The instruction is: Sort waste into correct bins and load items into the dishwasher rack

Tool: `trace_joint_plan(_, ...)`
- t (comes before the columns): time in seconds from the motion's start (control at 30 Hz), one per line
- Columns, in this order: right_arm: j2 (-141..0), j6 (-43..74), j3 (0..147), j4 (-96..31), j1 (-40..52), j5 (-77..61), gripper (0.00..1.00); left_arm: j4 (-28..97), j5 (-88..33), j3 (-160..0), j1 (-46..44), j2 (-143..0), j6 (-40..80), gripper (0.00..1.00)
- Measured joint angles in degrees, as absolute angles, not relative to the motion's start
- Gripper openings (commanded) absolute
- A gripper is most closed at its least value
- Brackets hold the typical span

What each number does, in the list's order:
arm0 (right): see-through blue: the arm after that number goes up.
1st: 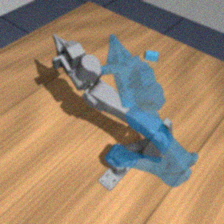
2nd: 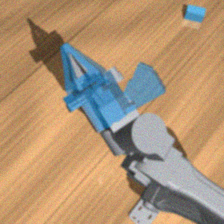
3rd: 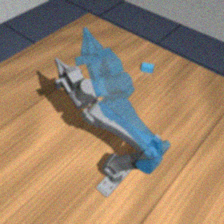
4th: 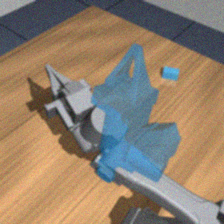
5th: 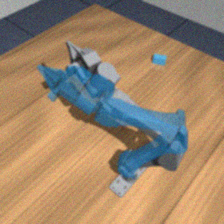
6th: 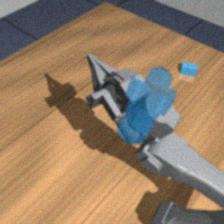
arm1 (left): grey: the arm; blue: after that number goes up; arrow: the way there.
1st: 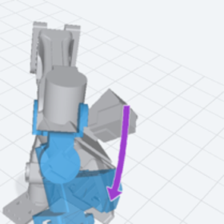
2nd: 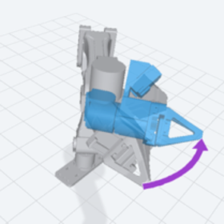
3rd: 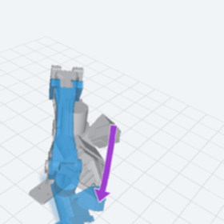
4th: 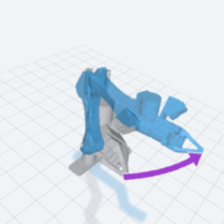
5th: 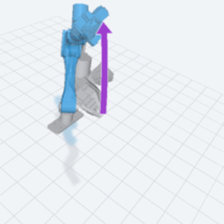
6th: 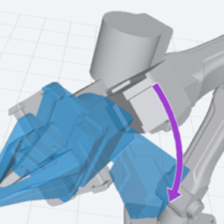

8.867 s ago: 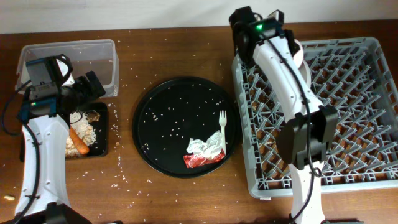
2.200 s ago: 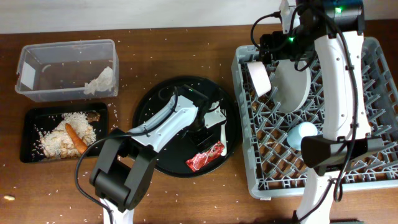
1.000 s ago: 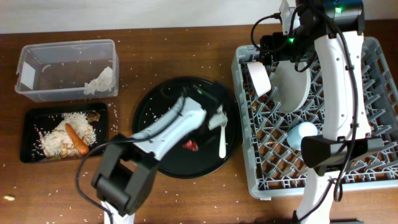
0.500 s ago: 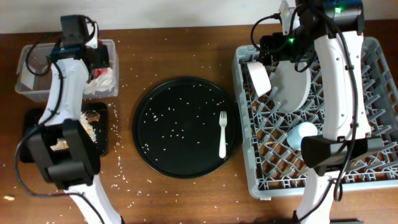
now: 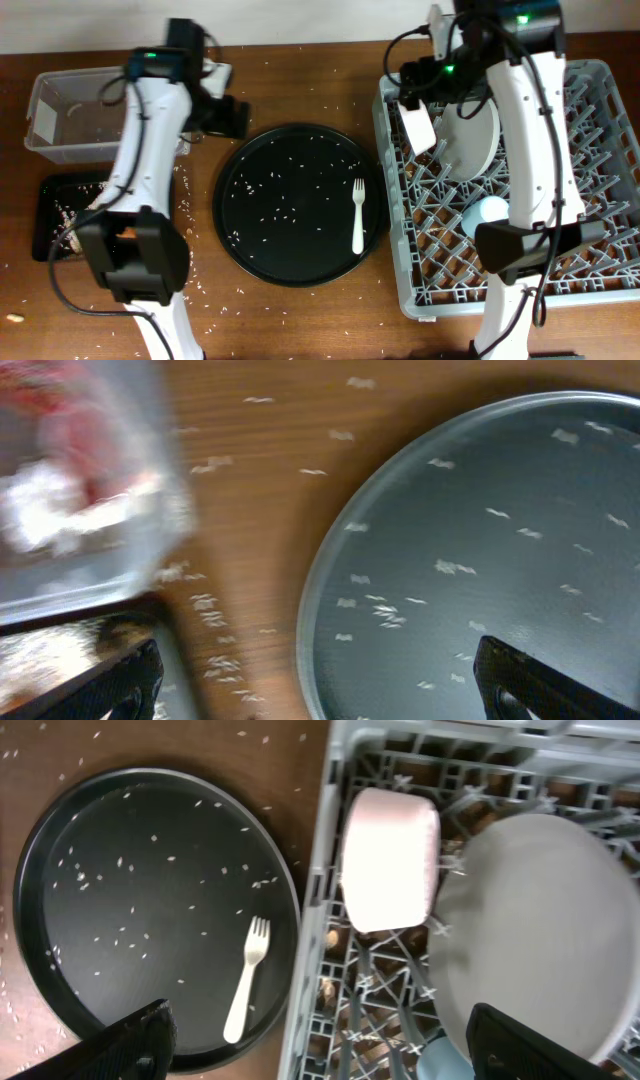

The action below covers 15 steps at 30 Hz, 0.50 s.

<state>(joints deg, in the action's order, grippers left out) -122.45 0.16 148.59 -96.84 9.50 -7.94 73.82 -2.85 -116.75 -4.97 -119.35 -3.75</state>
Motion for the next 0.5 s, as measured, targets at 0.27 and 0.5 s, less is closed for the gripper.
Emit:
trace_joint_plan(0.27,-122.45,0.14,148.59,-96.86,5.87,-7.22,0.92,61.82,-4.71,-105.14,-27.22,-119.20,2.63,0.91)
trace_joint_plan(0.5,-122.45,0.16,148.59,-96.97,2.98,-6.90,0.92,50.04,-4.54,-97.89,-36.40,-119.81,8.64,0.89)
